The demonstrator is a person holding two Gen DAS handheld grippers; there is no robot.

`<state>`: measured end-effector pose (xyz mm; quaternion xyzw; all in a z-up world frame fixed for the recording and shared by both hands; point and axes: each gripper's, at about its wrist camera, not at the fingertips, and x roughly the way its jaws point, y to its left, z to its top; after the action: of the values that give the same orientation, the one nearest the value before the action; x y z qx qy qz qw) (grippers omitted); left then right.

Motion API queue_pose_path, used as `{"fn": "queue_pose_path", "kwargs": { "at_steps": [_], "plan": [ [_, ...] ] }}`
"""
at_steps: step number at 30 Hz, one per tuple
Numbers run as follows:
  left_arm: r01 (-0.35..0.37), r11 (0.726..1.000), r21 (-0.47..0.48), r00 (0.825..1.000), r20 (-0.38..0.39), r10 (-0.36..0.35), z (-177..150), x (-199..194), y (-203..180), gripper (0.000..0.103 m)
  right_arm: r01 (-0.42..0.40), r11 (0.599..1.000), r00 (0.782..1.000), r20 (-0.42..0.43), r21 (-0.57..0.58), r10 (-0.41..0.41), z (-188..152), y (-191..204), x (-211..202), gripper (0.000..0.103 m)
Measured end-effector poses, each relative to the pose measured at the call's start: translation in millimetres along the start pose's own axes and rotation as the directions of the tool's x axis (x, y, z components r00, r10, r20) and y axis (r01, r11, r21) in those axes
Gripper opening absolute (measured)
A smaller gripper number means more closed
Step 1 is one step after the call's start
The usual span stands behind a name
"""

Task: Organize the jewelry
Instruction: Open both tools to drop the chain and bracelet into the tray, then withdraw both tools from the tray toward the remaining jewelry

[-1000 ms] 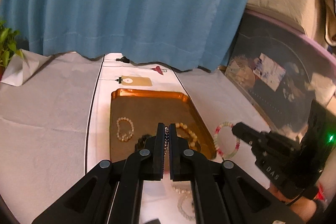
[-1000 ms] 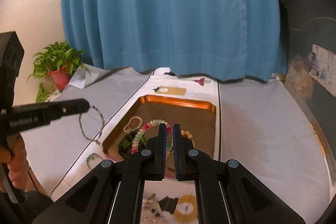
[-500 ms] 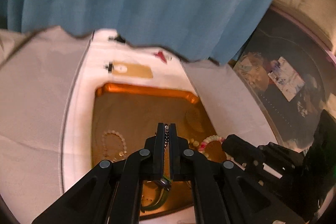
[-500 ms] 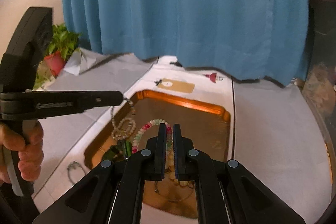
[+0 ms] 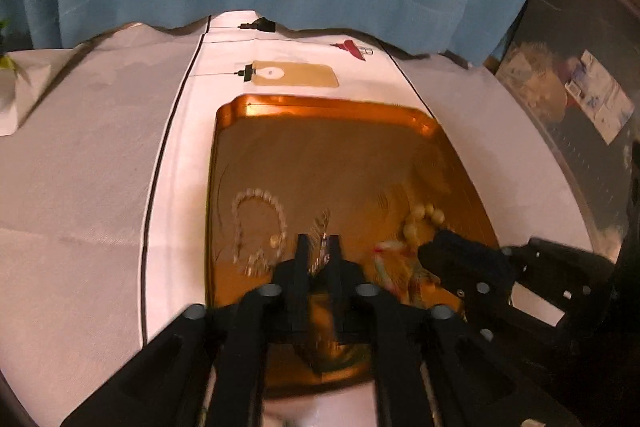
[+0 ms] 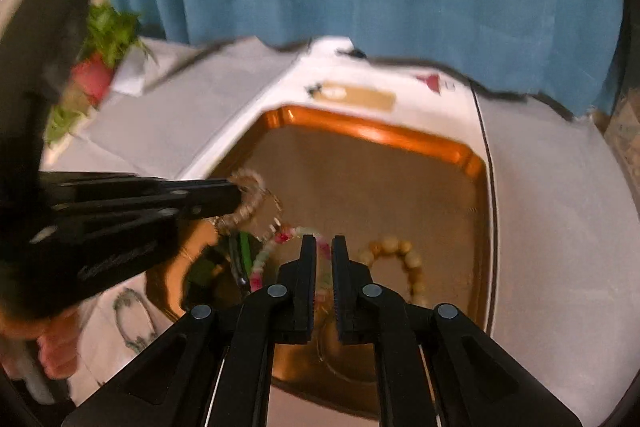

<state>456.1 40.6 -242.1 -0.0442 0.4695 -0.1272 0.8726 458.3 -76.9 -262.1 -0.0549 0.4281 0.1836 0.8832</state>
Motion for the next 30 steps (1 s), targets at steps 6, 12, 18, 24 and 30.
{"fn": "queue_pose_path", "kwargs": {
  "at_steps": [6,12,18,24,30],
  "plan": [
    [-0.04,0.999,0.023,0.991,0.128,0.037,-25,-58,-12,0.071,-0.004,1.0,0.996,0.089,0.025,0.002,-21,9,-51,0.053],
    [-0.008,0.999,0.048,0.984,0.18,-0.001,-76,-116,-21,0.072,0.017,0.999,0.99,0.14,0.049,-0.024,-61,18,-110,0.065],
    [-0.068,0.996,0.062,0.971,0.231,0.052,-161,-139,-14,0.072,-0.003,0.994,0.981,0.194,0.107,-0.018,-131,13,-154,0.067],
    [-0.027,1.0,-0.015,0.956,0.29,0.031,-225,-135,4,0.07,-0.08,0.975,0.974,0.224,0.208,0.032,-185,4,-165,0.067],
    [0.02,1.0,0.016,0.948,0.316,-0.024,-231,-141,-8,0.071,-0.079,0.965,0.979,0.204,0.249,0.027,-223,-4,-156,0.067]
  ]
}}
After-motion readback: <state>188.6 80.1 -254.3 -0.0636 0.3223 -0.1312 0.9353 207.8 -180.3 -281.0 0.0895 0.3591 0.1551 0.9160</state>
